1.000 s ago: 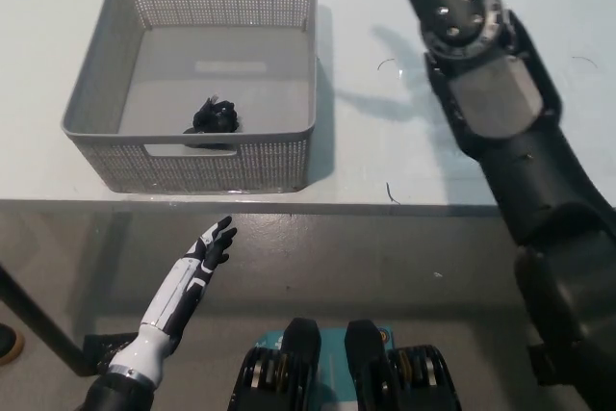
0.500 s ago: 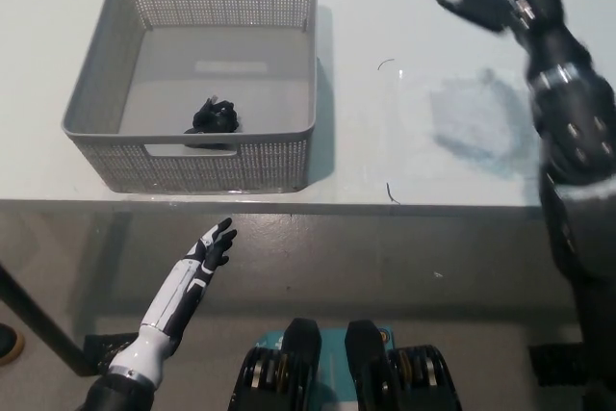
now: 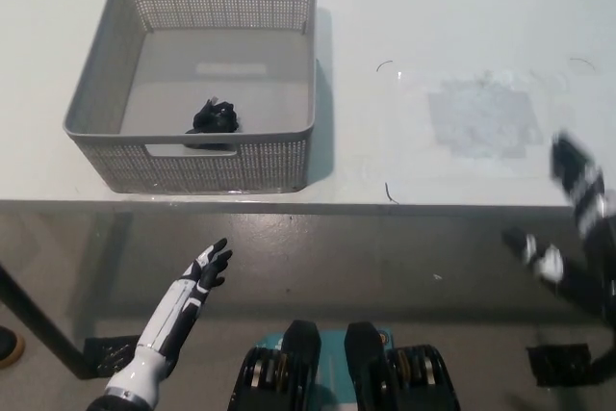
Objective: Use the right hand to pick up a webcam and put it into a container on the left side
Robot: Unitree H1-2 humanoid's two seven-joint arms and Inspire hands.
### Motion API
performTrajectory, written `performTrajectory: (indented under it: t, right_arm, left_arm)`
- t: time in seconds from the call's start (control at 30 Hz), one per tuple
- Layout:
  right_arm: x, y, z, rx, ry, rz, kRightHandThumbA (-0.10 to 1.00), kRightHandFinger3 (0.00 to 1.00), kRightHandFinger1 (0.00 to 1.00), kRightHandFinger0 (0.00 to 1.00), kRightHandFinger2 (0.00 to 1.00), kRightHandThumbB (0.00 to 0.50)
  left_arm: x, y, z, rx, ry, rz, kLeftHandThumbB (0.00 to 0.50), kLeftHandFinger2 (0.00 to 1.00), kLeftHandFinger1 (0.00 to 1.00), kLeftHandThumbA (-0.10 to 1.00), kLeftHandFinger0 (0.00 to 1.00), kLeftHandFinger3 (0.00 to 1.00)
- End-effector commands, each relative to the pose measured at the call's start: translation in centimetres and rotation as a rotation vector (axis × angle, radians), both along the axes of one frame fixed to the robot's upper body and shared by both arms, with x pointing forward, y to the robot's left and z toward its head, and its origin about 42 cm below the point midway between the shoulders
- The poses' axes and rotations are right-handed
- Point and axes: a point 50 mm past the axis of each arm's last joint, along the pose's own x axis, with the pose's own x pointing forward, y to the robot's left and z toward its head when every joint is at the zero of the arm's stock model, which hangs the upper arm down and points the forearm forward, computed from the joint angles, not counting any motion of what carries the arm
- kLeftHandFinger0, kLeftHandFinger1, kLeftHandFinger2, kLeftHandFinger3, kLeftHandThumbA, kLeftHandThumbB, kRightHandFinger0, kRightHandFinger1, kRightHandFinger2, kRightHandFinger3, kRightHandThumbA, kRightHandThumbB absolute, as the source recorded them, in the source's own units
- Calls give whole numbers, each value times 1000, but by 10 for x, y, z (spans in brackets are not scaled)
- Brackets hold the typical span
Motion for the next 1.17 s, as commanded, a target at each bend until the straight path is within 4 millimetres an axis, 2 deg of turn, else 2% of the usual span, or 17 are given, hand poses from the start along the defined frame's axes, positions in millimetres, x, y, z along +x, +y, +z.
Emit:
performTrajectory:
  t: [0.0,0.17,0.27,0.33,0.43,0.47,0.5,0.6,0.7,0.87,0.97,1.13]
  right_arm:
    - [-22,6,-1,150,-64,165,1000,1000,1000,1000,1000,327]
    - [-31,14,-30,177,24,187,1000,1000,1000,1000,1000,332]
    - [-30,23,-53,232,114,188,1000,1000,1000,1000,1000,280]
    - [-32,26,-64,231,153,179,1000,1000,1000,1000,1000,252]
    - [-28,28,-76,239,184,184,1000,1000,1000,1000,1000,254]
    - [-24,29,-77,234,191,179,1000,1000,1000,1000,1000,300]
    - [-22,30,-77,231,192,177,1000,1000,1000,1000,1000,304]
    - [-16,31,-81,217,197,182,1000,1000,1000,1000,1000,279]
    - [-12,30,-82,206,205,188,1000,1000,1000,1000,1000,275]
    - [-12,29,-87,210,219,182,1000,1000,1000,1000,1000,296]
    - [-11,29,-89,214,222,179,1000,1000,1000,1000,1000,297]
    - [-11,29,-89,207,227,176,1000,1000,1000,1000,1000,287]
  left_arm:
    - [-4,12,17,3,-86,-14,181,1000,1000,1000,1000,1000]
    - [-15,15,11,-12,-83,-3,177,1000,1000,1000,1000,1000]
    - [-21,17,9,-22,-77,7,172,1000,1000,1000,1000,1000]
    - [-25,18,7,-25,-76,11,148,1000,1000,1000,1000,1000]
    - [-31,18,3,-34,-77,13,147,1000,1000,1000,1000,1000]
    - [-32,19,2,-36,-77,15,145,1000,1000,1000,1000,1000]
    - [-31,19,2,-37,-78,16,145,1000,1000,1000,1000,1000]
    - [-34,21,1,-40,-78,22,122,1000,1000,1000,1000,1000]
    - [-35,19,-2,-44,-72,28,112,1000,1000,1000,1000,1000]
    - [-36,19,-4,-57,-64,32,127,1000,1000,1000,1000,1000]
    - [-34,21,-5,-49,-68,32,112,1000,1000,1000,1000,1000]
    - [-33,20,-6,-50,-67,33,120,1000,1000,1000,1000,1000]
